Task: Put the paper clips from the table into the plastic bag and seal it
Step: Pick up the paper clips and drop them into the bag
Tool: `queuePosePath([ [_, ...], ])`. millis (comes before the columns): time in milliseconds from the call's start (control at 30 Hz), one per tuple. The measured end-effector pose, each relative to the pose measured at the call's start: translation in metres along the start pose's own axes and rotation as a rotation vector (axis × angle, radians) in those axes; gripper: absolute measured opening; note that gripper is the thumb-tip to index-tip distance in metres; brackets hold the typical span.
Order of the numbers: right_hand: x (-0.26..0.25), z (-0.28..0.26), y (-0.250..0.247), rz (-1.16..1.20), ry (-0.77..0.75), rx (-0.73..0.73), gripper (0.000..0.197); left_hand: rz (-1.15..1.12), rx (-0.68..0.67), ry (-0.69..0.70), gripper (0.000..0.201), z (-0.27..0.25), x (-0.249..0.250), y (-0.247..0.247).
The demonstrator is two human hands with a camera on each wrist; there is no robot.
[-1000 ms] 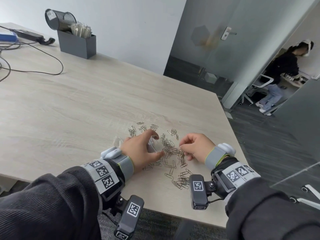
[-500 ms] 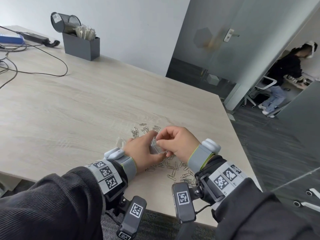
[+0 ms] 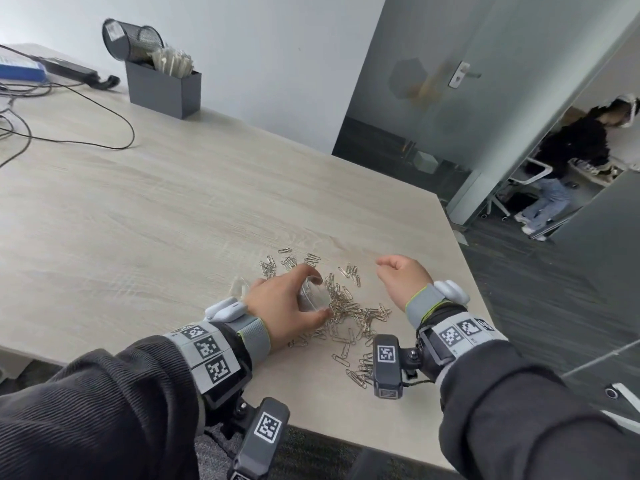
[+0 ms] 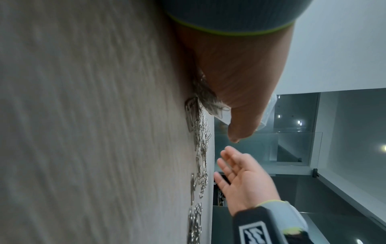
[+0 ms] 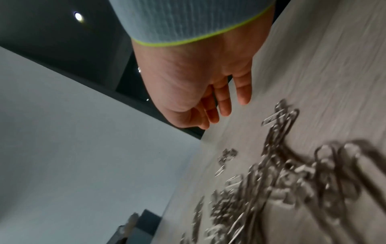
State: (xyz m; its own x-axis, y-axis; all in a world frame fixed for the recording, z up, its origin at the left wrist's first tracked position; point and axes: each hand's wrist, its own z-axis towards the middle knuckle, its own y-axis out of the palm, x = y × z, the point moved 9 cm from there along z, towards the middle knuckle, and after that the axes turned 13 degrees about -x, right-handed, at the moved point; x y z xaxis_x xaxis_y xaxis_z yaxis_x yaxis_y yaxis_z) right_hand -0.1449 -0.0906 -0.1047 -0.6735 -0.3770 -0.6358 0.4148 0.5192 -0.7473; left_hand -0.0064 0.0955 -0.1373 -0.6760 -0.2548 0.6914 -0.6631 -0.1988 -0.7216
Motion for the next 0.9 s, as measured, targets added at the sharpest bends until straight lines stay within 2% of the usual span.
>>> queuePosePath([
  [100, 0.015, 0.018, 0.016, -0.261, 0.100, -0.137, 0.052, 0.005, 0.002, -0.003, 0.057, 0.000, 0.000, 0.000],
  [167, 0.012, 0.028, 0.034, -0.382, 0.070, -0.227, 0.063, 0.009, 0.003, -0.007, 0.056, 0.000, 0.000, 0.000],
  [267, -0.002, 0.031, 0.055, -0.439, -0.010, -0.302, 0.063, 0.014, 0.006, -0.008, 0.057, -0.001, 0.001, 0.000],
  [400, -0.022, 0.022, 0.069, -0.439, -0.185, -0.326, 0.049, 0.023, 0.013, -0.014, 0.054, -0.002, 0.002, -0.001],
  [567, -0.030, -0.010, 0.072, -0.477, -0.323, -0.425, 0.054, 0.019, 0.008, -0.014, 0.055, -0.003, 0.003, -0.001],
  [700, -0.032, -0.021, 0.064, -0.476, -0.325, -0.412, 0.052, 0.025, 0.016, -0.017, 0.059, -0.004, 0.004, -0.001],
  [800, -0.032, -0.019, 0.065, -0.510, -0.264, -0.398, 0.077, 0.025, 0.017, -0.011, 0.072, -0.004, 0.006, -0.001],
  [900, -0.039, -0.023, 0.079, -0.596, -0.272, -0.441, 0.078, 0.011, 0.019, -0.016, 0.069, -0.004, 0.006, -0.002],
])
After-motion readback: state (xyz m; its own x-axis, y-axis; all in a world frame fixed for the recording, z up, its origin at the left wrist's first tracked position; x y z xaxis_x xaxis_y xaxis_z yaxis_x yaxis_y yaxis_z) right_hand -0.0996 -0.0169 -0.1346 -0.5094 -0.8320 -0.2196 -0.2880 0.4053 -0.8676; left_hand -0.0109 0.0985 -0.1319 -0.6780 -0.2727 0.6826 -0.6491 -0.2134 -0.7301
